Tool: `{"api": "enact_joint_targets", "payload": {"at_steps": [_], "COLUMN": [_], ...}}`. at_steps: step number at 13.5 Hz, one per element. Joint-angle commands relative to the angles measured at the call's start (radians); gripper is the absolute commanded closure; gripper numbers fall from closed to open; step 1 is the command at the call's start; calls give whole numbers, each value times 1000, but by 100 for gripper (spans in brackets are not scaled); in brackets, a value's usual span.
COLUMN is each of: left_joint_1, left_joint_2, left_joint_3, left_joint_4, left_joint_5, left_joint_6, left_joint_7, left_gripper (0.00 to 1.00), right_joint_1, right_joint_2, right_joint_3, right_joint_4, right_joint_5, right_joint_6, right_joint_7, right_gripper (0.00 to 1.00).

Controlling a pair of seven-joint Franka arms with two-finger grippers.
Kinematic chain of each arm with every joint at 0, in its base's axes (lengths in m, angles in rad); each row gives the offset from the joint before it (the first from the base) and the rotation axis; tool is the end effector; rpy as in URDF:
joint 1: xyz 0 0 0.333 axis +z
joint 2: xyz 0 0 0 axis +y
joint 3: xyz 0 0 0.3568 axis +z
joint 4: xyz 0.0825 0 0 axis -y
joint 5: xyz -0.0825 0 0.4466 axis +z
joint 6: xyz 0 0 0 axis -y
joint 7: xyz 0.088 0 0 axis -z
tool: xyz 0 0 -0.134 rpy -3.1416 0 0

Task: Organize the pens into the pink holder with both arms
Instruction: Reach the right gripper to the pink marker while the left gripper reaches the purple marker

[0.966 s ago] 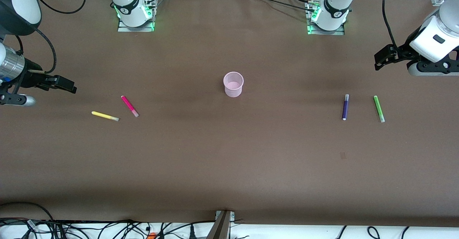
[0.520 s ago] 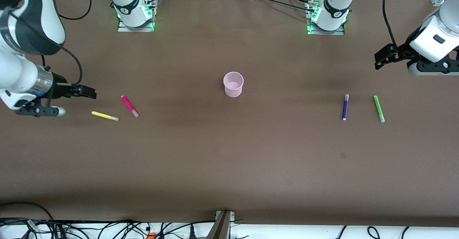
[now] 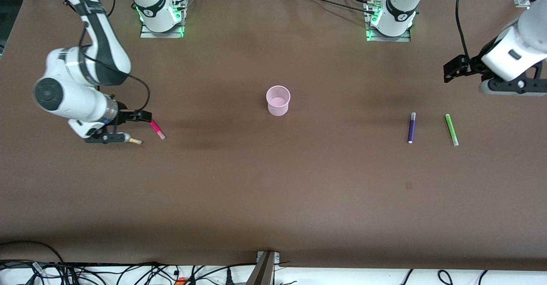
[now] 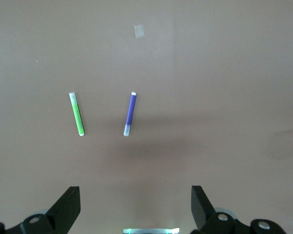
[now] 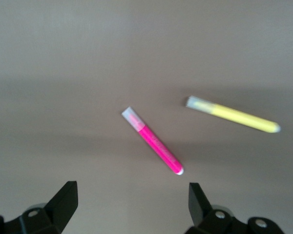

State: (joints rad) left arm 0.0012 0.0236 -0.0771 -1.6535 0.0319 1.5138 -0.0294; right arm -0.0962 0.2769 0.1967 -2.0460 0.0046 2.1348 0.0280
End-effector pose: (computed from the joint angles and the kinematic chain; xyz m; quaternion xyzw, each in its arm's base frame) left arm 0.6074 -0.0413 0.5760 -0.9963 0.0236 0.0806 0.0193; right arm 0.6181 0.0618 0.2640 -0.9948 -0.0335 0.0929 0.0228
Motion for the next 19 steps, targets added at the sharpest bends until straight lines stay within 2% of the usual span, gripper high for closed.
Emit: {"api": "enact_joint_targets", "payload": {"at_steps": [1, 3, 6, 10, 12, 14, 16, 17, 18, 19], "left_joint_1": [8, 7, 10, 31, 49, 66, 92, 92, 95, 95], "left_joint_2": [145, 209, 274, 277, 286, 343, 413, 435, 450, 464], "left_joint_3": [-1, -1, -3, -1, 2, 2, 2, 2, 2, 2], "left_joint_4": [24, 9, -46, -256, -346, -387, -385, -385, -385, -385], "left_joint_5": [83, 115, 122, 122, 129, 129, 129, 129, 129, 129], "left_joint_6": [-3, 14, 179, 530, 658, 755, 776, 786, 805, 834], "left_joint_7": [51, 77, 135, 180, 187, 187, 187, 187, 187, 187], "left_gripper": [0, 0, 0, 0, 0, 0, 0, 0, 0, 0], "right_joint_1": [-7, -7, -7, -8, -8, -8, -8, -8, -8, -8], "right_joint_2": [14, 16, 16, 48, 73, 108, 113, 108, 107, 107], "right_joint_3": [-8, -11, -36, -68, -68, -68, -68, -68, -68, -68], "right_joint_4": [-77, -135, -249, -258, -267, -272, -273, -275, -275, -275], "right_joint_5": [9, 2, 2, 2, 3, 3, 3, 3, 3, 3], "right_joint_6": [53, 97, 264, 355, 427, 499, 507, 504, 502, 502], "right_joint_7": [-133, -187, -270, -396, -404, -404, -402, -402, -402, -402], "right_gripper": [0, 0, 0, 1, 1, 1, 3, 12, 26, 44]}}
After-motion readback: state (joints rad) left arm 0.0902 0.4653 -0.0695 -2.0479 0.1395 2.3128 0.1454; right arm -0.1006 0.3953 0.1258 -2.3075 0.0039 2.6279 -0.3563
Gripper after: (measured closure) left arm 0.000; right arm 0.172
